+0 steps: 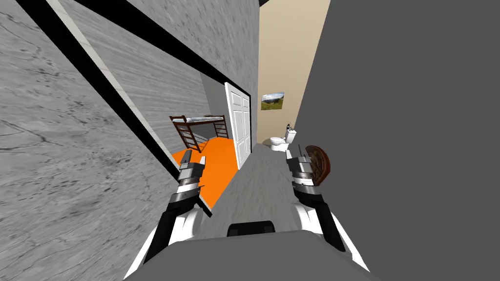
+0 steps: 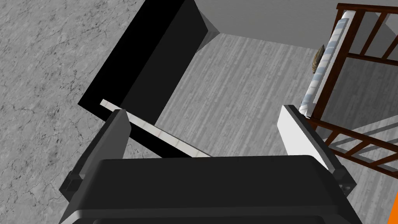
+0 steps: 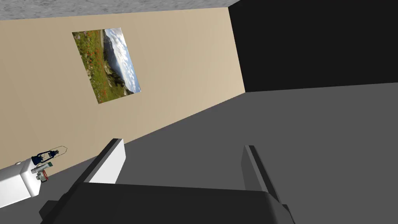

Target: Push the door open

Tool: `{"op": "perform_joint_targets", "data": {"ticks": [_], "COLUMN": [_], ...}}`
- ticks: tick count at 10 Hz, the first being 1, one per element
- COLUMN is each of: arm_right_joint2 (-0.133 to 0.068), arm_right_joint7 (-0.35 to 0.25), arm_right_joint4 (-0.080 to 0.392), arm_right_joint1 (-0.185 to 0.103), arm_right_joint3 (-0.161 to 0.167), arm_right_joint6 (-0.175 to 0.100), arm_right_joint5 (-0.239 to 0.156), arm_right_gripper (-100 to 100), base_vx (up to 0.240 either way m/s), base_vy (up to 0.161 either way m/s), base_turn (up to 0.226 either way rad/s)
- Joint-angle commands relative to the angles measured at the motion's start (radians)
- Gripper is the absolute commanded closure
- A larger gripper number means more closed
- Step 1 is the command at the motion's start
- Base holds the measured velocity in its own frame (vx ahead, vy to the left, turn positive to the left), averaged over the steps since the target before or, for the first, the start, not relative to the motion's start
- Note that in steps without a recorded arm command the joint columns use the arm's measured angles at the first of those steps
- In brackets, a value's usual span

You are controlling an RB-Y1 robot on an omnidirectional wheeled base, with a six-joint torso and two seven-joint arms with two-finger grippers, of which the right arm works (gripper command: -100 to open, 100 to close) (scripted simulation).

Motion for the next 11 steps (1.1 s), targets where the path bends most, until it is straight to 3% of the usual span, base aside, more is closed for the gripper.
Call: {"op": "perform_joint_targets", "data": {"ticks": [1, 11], "arm_right_joint2": [-0.015, -0.069], "arm_right_joint7": [0.000, 0.001], "arm_right_joint4": [0.032, 0.207], "arm_right_joint1": [-0.013, -0.084], "arm_right_joint3": [0.023, 0.149], "arm_right_joint6": [-0.007, -0.048], "arm_right_joint5": [-0.001, -0.006], "arm_right_gripper": [-100, -100], "base_vx": [0.137, 0.174], "base_vy": [-0.009, -0.009], "base_turn": [0.006, 0.009]}}
